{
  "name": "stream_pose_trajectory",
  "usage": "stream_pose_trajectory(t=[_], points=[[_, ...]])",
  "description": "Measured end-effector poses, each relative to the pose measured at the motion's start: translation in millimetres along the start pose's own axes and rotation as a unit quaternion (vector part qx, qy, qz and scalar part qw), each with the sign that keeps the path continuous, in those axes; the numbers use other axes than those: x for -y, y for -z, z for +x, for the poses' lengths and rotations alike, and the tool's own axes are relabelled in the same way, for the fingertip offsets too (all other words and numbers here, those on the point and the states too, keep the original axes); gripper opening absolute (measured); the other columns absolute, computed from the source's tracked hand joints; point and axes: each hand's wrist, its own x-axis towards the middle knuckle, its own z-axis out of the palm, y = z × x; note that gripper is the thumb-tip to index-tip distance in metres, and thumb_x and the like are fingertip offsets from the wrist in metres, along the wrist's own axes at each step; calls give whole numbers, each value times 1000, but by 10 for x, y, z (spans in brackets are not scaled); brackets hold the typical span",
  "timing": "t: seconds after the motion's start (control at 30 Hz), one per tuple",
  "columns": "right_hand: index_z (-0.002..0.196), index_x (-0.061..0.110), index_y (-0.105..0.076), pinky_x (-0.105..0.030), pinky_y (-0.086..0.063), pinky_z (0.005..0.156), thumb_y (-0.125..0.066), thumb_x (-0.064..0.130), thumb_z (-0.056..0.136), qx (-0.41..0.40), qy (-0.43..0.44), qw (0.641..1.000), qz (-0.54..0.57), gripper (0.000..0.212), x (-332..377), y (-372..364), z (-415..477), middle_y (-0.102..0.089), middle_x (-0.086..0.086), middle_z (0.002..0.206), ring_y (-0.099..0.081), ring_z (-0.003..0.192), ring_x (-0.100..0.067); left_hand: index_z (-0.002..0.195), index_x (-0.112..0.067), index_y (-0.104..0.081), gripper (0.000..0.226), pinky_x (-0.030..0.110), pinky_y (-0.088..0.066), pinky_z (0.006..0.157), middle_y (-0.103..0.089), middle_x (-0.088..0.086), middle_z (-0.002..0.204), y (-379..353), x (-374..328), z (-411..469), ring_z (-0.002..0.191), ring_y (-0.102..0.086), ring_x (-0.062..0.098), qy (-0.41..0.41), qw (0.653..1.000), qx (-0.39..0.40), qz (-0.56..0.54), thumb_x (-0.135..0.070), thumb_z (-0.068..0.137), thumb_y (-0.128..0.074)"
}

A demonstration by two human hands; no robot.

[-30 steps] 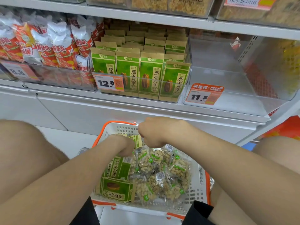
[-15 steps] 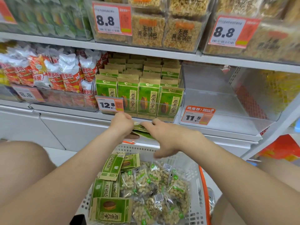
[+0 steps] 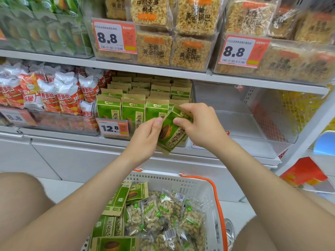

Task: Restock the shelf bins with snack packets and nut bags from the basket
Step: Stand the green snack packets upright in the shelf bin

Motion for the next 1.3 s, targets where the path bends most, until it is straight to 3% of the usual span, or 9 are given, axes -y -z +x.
stream_pose_trajectory(t=[0.1, 0.2, 0.3, 0.37, 0.5, 0.77, 0.9, 1.17, 1.3], points=[[107, 34, -77, -37, -57, 91, -66, 25, 98, -47, 11, 999, 25, 17, -23, 94, 63, -76, 16, 96, -69, 97, -18, 107, -18, -69, 37, 37, -53, 74, -69, -6, 92, -19, 79, 93, 86, -63, 14, -32, 997, -43, 51, -34, 115, -37], [111, 26, -80, -22, -54, 91, -65, 12, 98, -136, 54, 988, 48, 25, 21, 274, 122, -76, 16, 99, -69, 97, -5, 128, -19, -67, 31, 26, -51, 91, -69, -9, 114, -43, 74, 183, 106, -62, 7, -17, 985, -114, 131, -9, 108, -46], [113, 21, -79, -25, -54, 91, -64, 8, 97, -173, 95, 980, 23, 26, 2, 347, 186, -77, 12, 102, -69, 97, -6, 139, -21, -62, 47, 44, -48, 110, -64, -2, 131, -46, 104, 240, 126, -57, 18, -24, 972, -99, 213, 2, 100, -50], [113, 21, -79, -34, -55, 93, -64, 9, 96, -161, 102, 982, -3, 26, -63, 315, 243, -77, 10, 104, -70, 99, -12, 141, -23, -61, 50, 53, -45, 110, -62, 1, 136, -53, 126, 274, 130, -53, 25, -13, 956, -65, 284, 0, 98, -52], [113, 31, -76, -49, -55, 93, -62, 23, 97, -51, 65, 992, -98, 23, -229, 171, 391, -78, 8, 104, -70, 100, -26, 139, -26, -64, 48, 53, -41, 105, -61, 0, 135, -112, 114, 257, 127, -48, 28, -8, 935, -39, 352, -4, 98, -53], [121, 36, -71, -46, -29, 90, -60, 37, 104, 82, -3, 969, -232, 21, -306, -91, 566, -62, 4, 97, -43, 105, -30, 143, -28, -60, 54, 46, -38, 97, -56, -1, 126, -85, 184, 221, 118, -46, 26, -54, 916, -35, 395, -2, 96, -57], [133, 35, -66, -43, -25, 84, -67, 37, 99, 105, 16, 957, -268, 34, -239, -88, 601, -62, 4, 102, -33, 99, -25, 143, -27, -59, 53, 47, -41, 98, -59, -2, 128, -30, 191, 234, 120, -49, 24, -61, 915, -24, 398, -2, 96, -57], [102, 30, -66, -40, -22, 78, -73, 17, 89, -1, 66, 927, -369, 20, -166, -130, 438, -59, 6, 86, -39, 89, -24, 138, -23, -64, 46, 51, -46, 105, -66, -2, 129, 61, 165, 232, 123, -56, 23, -73, 920, -3, 386, -4, 98, -56], [107, 29, -65, -40, -24, 78, -72, 16, 91, 37, 63, 932, -355, 22, -175, -179, 389, -64, 4, 96, -47, 96, -26, 138, -17, -64, 47, 49, -48, 105, -66, 3, 129, 85, 183, 184, 122, -55, 25, -94, 924, 6, 371, 0, 95, -57]])
